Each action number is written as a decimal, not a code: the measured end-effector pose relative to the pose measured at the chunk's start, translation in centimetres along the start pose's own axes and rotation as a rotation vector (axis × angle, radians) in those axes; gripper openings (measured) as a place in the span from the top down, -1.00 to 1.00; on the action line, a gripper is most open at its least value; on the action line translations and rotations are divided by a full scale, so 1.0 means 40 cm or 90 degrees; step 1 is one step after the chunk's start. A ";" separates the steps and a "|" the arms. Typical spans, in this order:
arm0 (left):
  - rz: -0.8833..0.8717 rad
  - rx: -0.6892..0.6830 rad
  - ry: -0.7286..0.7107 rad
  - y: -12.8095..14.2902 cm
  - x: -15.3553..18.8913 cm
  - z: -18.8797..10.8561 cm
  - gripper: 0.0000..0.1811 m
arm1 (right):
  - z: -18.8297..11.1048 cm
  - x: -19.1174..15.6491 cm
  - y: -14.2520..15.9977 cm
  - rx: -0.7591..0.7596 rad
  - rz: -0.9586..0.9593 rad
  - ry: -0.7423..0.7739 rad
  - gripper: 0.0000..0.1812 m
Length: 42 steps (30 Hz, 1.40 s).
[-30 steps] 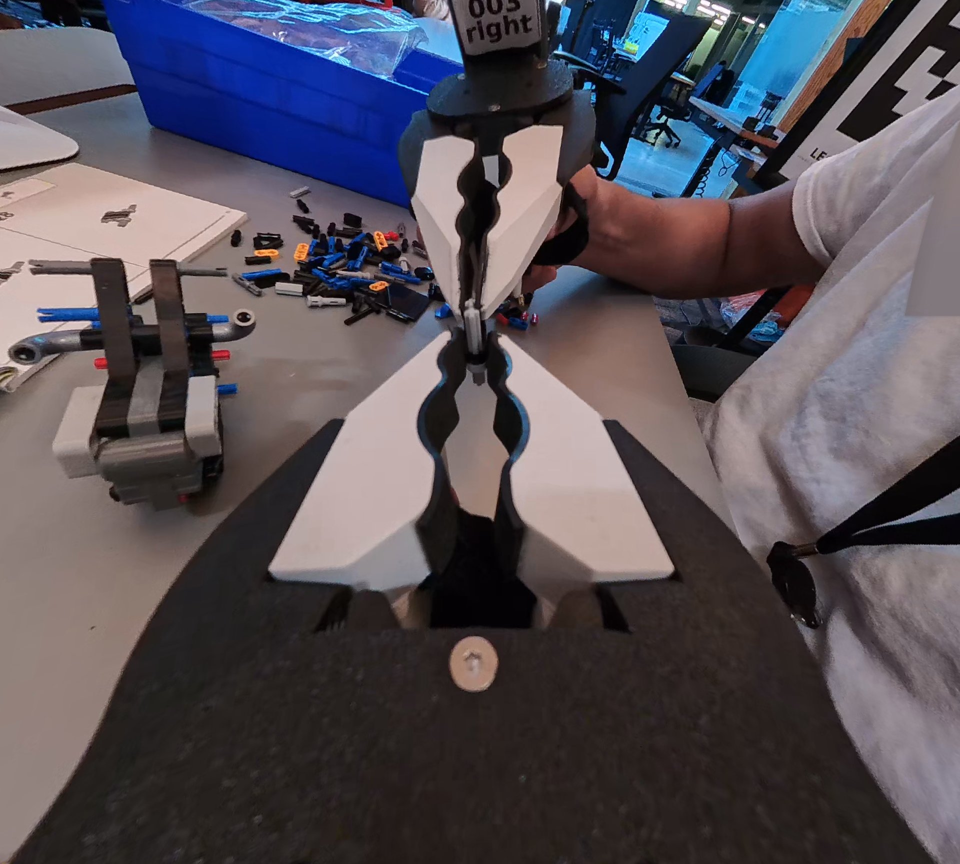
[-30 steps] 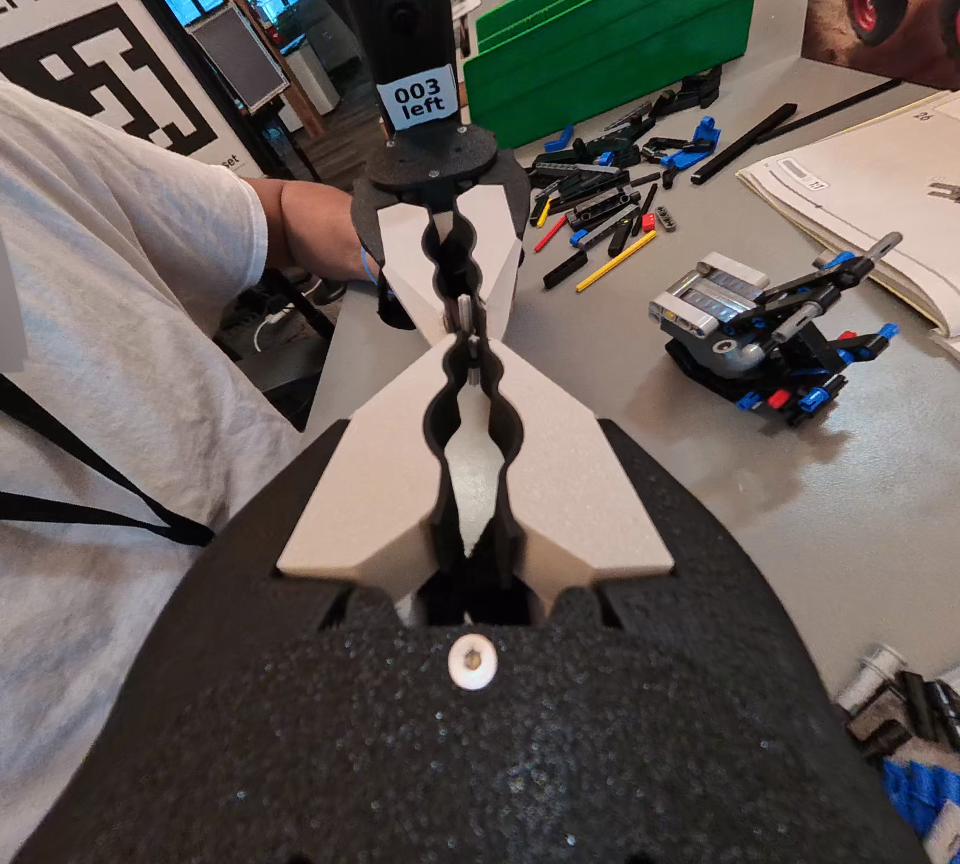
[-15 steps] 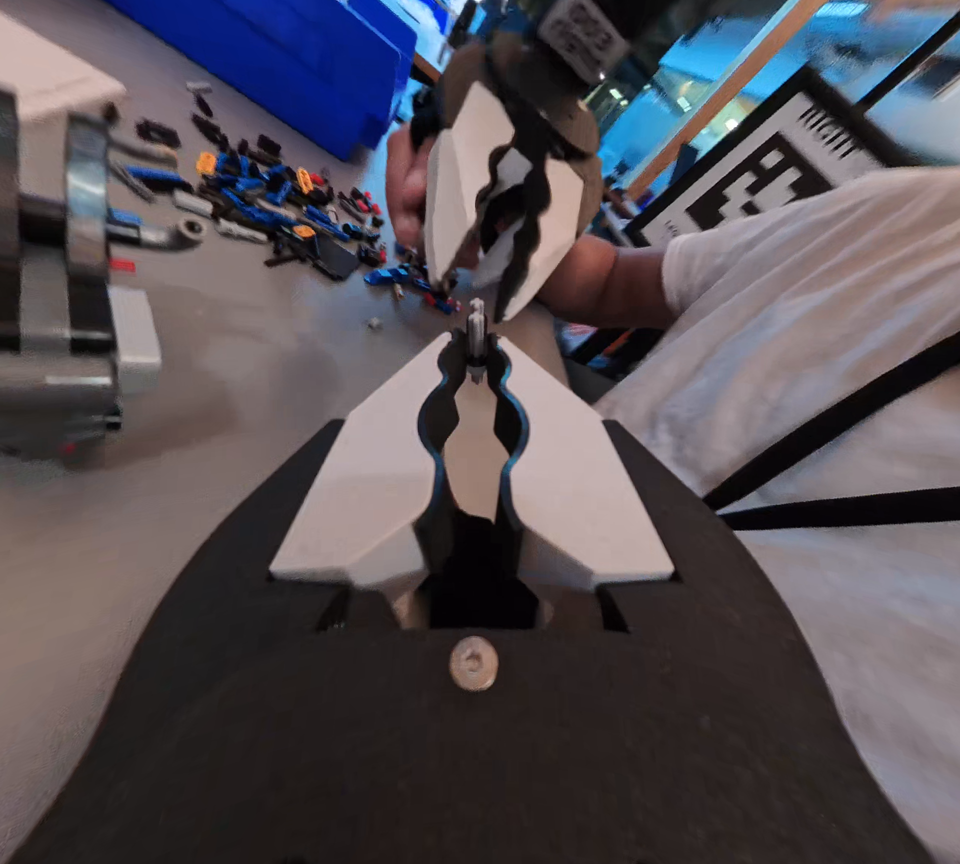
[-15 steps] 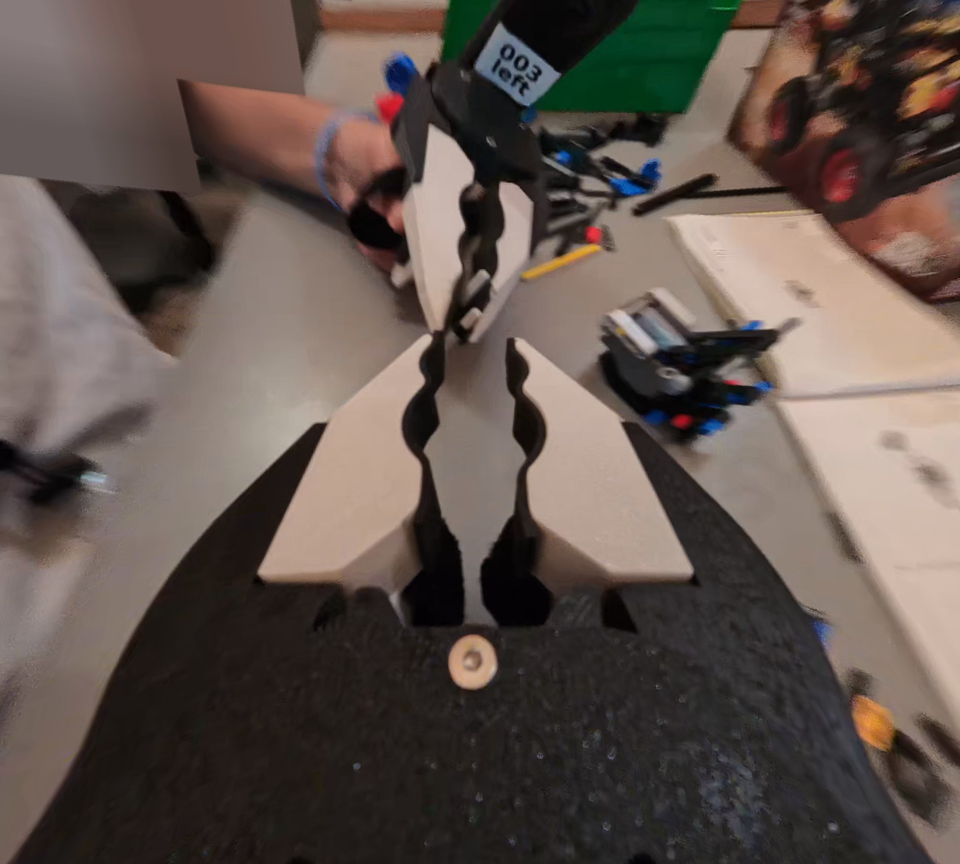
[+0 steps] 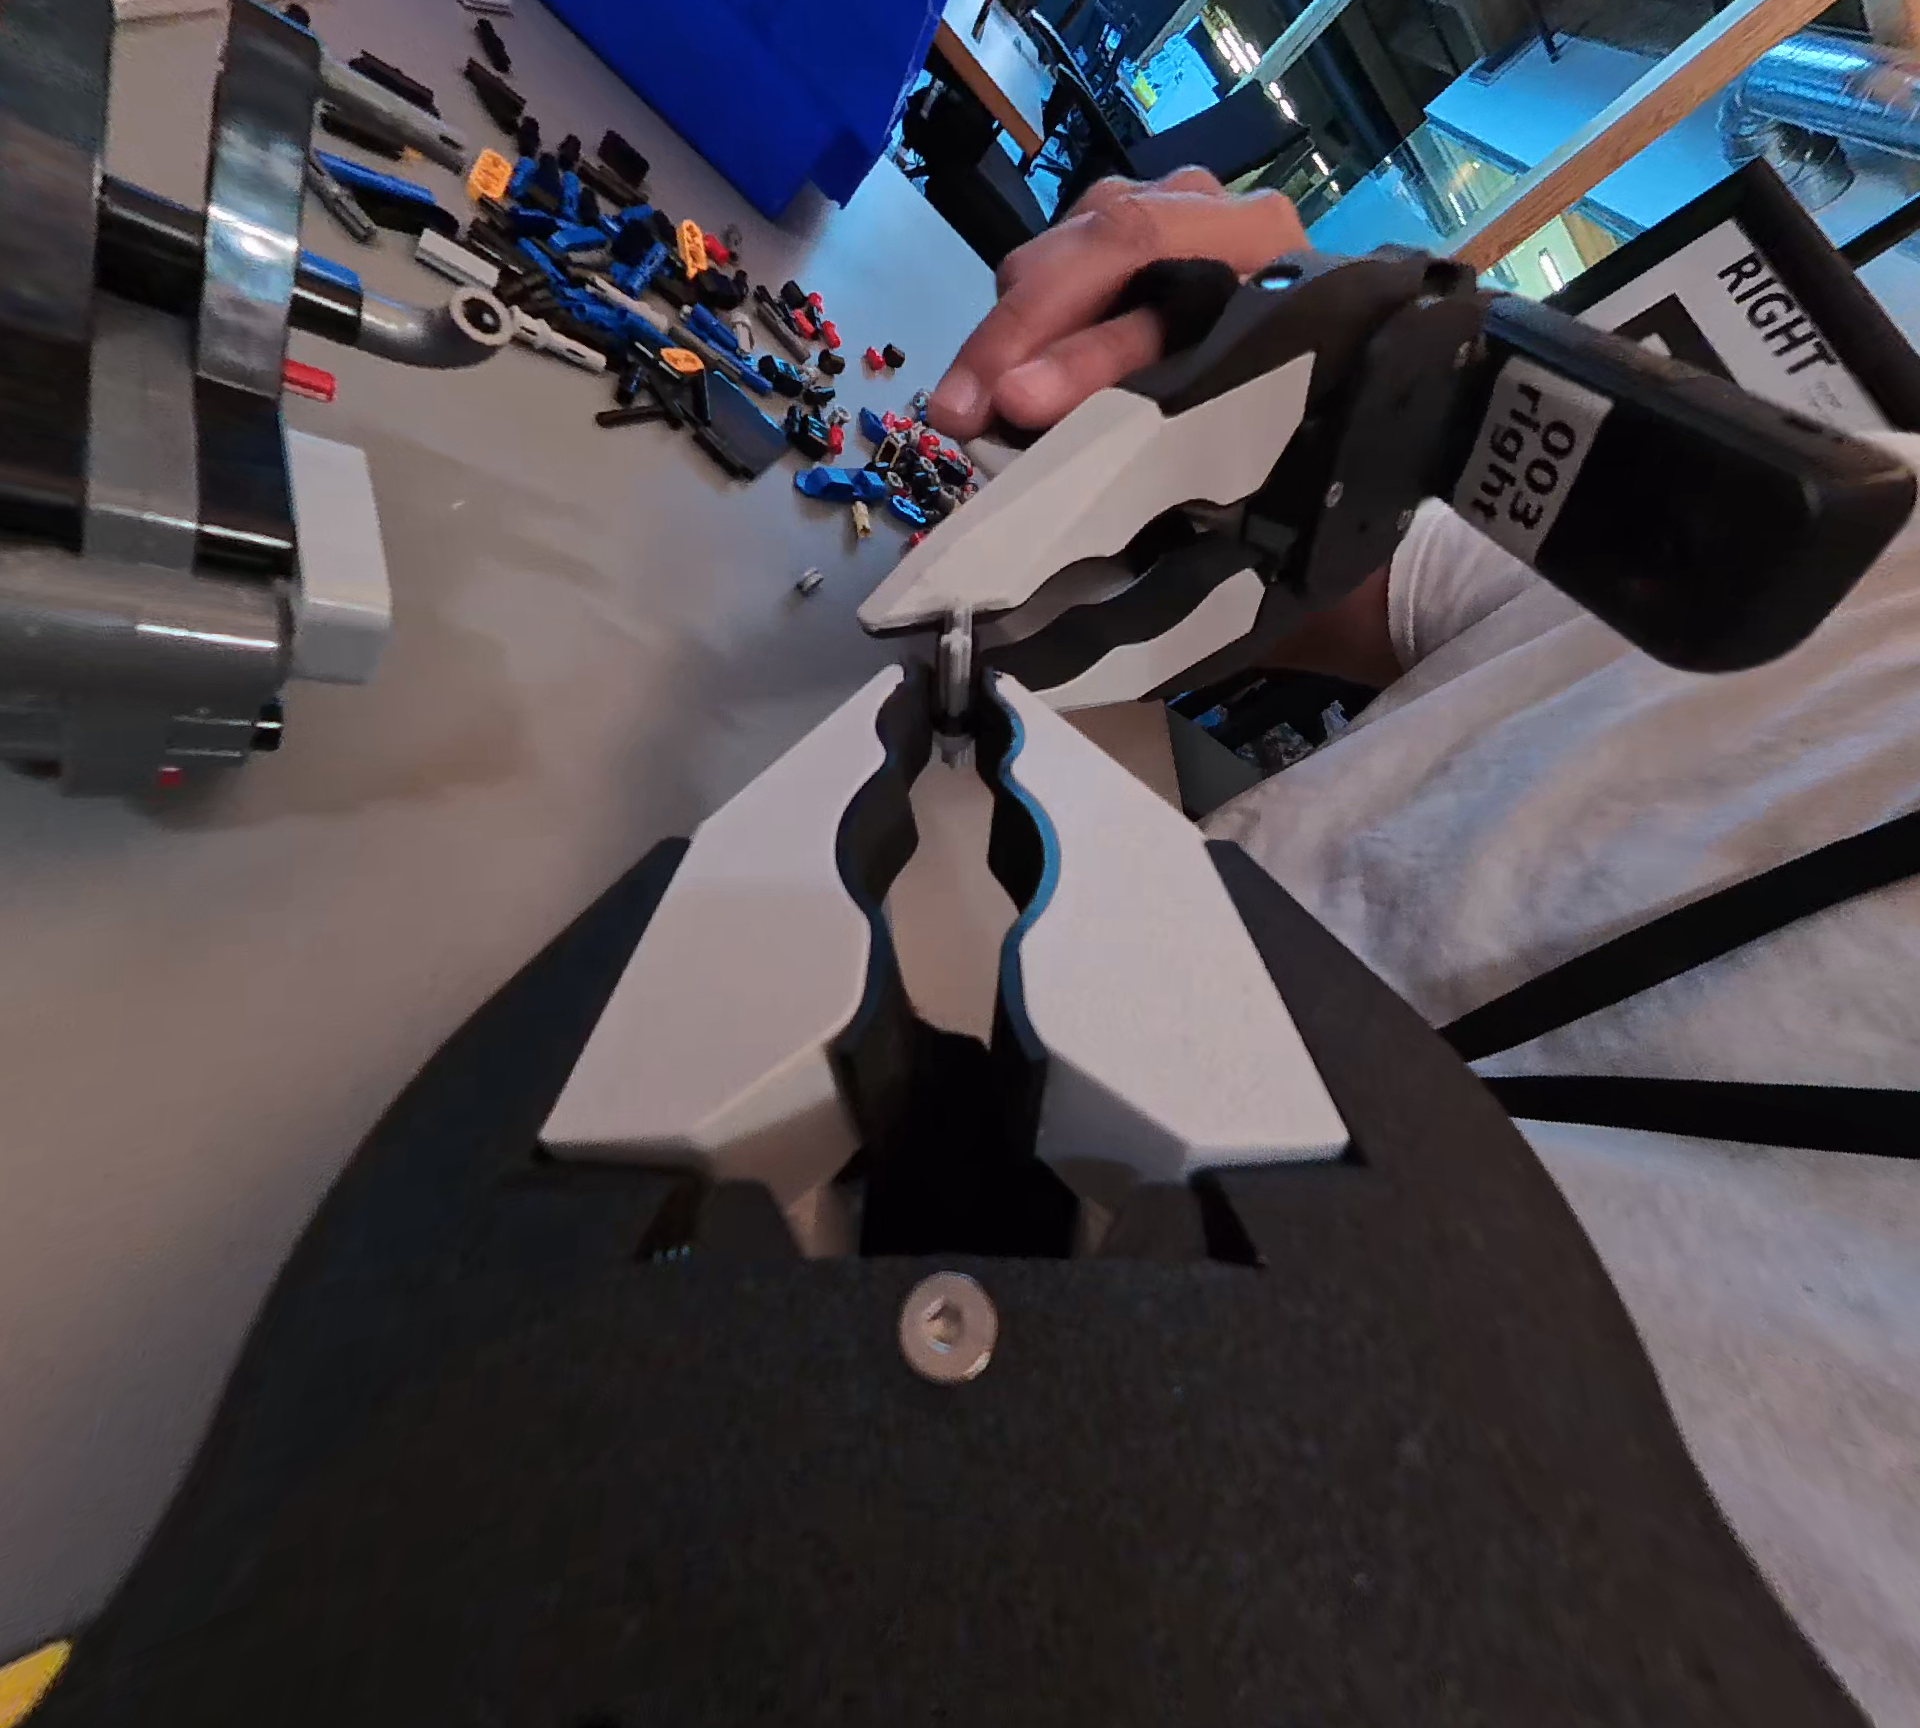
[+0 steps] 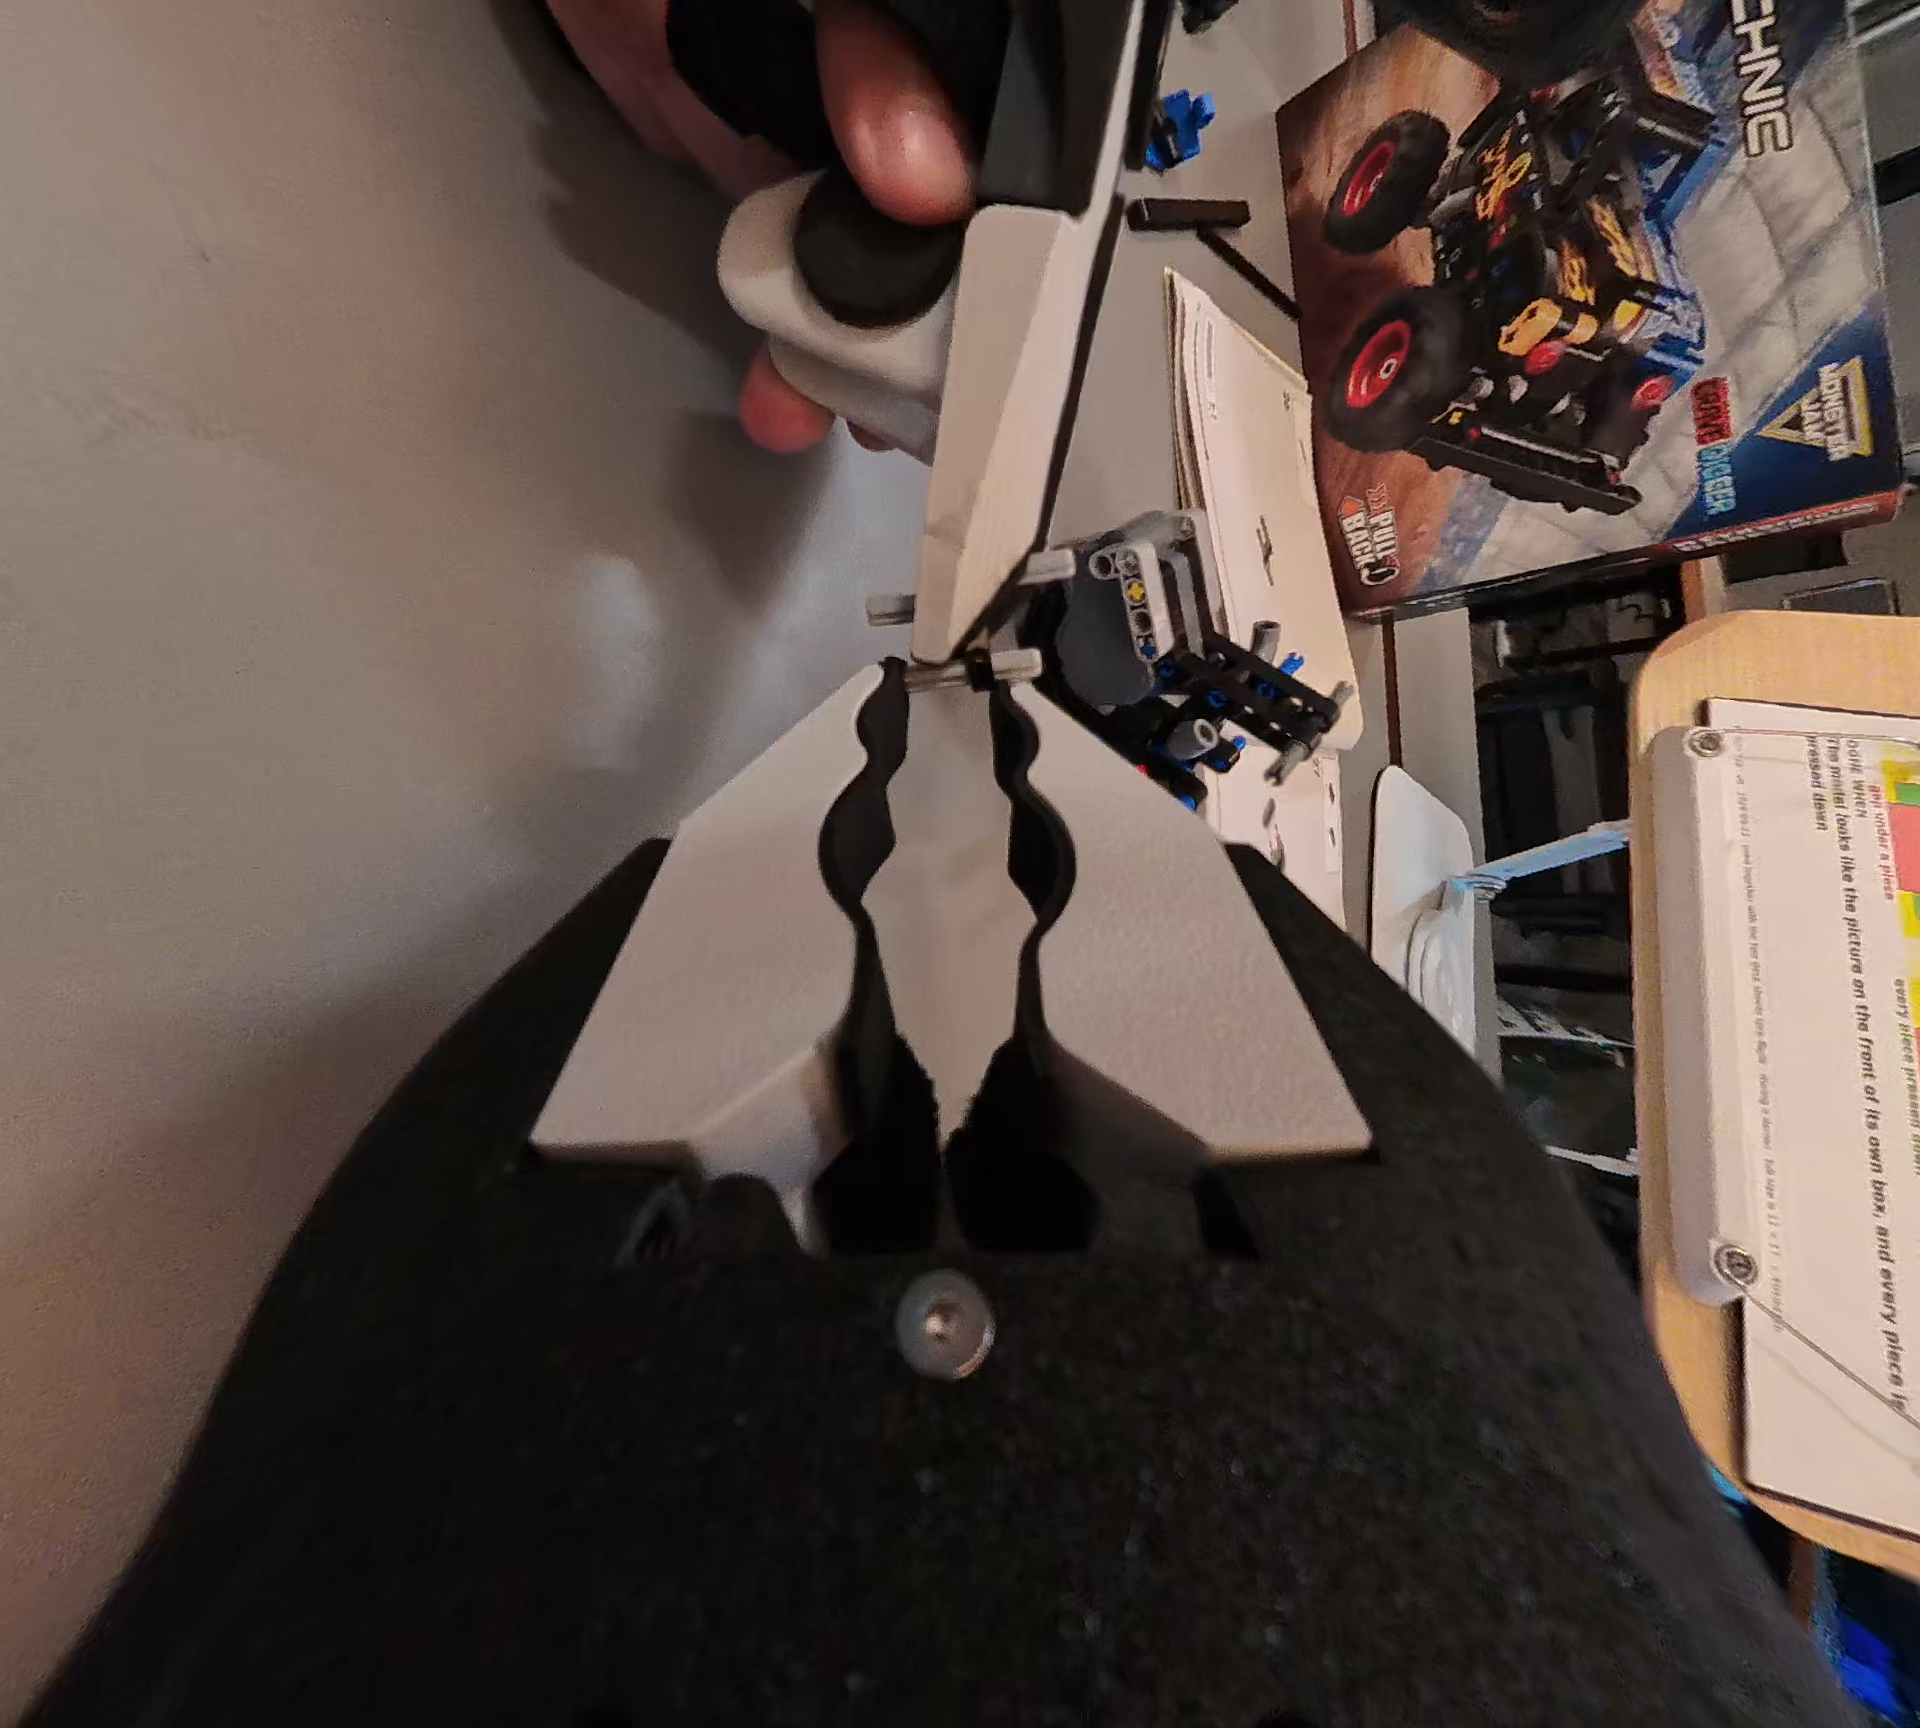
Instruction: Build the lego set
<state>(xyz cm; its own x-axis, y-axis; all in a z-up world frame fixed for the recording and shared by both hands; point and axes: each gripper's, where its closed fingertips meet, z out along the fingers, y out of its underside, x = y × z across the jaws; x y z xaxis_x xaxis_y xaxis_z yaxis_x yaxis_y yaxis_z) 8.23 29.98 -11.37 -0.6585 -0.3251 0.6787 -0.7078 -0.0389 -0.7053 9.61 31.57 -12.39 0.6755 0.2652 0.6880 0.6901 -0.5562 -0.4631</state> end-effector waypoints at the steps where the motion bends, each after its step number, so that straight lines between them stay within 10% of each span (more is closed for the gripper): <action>1: -0.001 0.000 -0.005 0.000 -0.002 0.001 0.94 | 0.001 0.001 0.002 -0.007 -0.010 0.006 0.83; 42: 0.007 -0.013 -0.025 0.009 -0.008 0.008 0.94 | 0.002 -0.005 0.009 -0.028 -0.022 0.006 0.88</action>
<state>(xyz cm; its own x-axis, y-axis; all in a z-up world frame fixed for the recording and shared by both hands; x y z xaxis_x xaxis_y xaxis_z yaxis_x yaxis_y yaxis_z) 8.29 29.77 -11.91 -0.6562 -0.3623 0.6619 -0.7058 -0.0153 -0.7082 9.75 31.37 -12.75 0.6486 0.2780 0.7086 0.7010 -0.5808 -0.4139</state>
